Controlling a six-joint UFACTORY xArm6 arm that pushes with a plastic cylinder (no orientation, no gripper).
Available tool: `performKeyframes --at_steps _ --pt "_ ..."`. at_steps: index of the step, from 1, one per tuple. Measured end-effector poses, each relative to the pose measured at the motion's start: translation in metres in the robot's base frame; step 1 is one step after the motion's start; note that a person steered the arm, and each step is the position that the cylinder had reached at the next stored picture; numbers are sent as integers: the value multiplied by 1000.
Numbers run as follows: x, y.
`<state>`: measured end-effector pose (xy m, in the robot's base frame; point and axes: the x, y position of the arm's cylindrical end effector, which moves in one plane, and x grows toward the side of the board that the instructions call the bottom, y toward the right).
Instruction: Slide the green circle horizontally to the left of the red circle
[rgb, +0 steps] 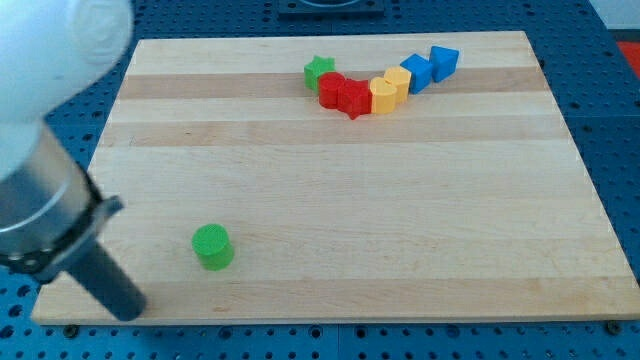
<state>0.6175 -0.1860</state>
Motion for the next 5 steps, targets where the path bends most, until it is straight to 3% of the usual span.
performKeyframes --at_steps 1,2,5 --pt "0 48" --pt "-18 61" --pt "-122 72"
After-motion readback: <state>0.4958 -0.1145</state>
